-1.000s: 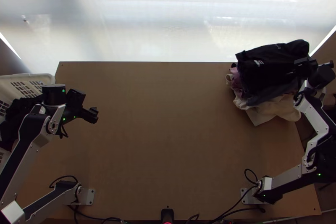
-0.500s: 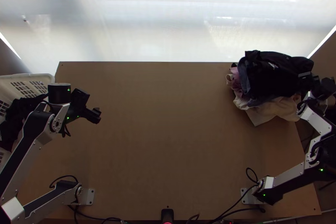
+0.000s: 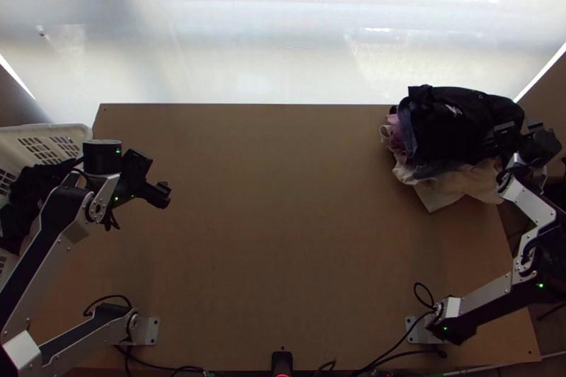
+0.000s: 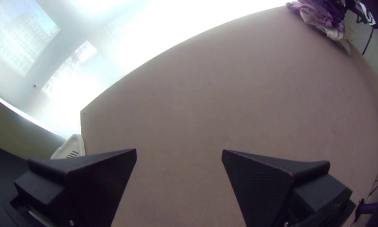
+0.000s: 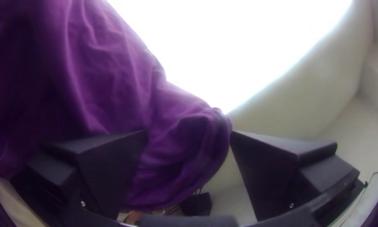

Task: Fold the t-shirt

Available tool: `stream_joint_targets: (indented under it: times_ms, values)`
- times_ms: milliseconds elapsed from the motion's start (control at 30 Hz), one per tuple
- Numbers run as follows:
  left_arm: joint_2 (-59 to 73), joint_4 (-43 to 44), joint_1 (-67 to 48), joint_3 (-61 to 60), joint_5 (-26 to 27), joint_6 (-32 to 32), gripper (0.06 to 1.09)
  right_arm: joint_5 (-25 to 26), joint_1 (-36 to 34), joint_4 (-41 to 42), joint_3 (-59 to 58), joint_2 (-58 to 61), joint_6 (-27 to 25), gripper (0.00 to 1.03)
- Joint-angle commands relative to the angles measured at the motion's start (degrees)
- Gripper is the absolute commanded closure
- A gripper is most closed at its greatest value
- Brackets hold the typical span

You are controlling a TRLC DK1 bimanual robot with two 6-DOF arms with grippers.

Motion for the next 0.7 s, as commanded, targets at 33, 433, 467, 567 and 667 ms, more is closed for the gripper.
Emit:
stream_joint_targets:
  times_ms: [33, 433, 467, 567, 667]
  values:
    - [-0.04, 0.02, -0.20, 0.35, -0.25, 0.73, 0.10, -1.62, 0.62, -2.79, -1.26, -4.78, -0.56, 0.05]
    - [-1.09, -0.59, -0.29, -0.44, -0.25, 1.79, 0.10, -3.55, -3.25, -4.02, -10.14, -19.99, -1.70, 0.05]
    - [-1.18, -0.59, -0.20, -0.62, -0.25, 1.88, 0.10, -3.64, -3.87, -4.11, -10.40, -21.04, -1.26, 0.05]
    - [-1.80, -0.59, -0.29, -1.15, -0.25, 1.88, 0.10, -3.73, -5.45, -4.02, -9.87, -23.68, 2.08, 0.05]
    - [-2.24, -0.59, -0.29, -1.32, -0.25, 1.70, 0.10, -3.64, -4.92, -4.02, -7.77, -24.73, 6.12, 0.06]
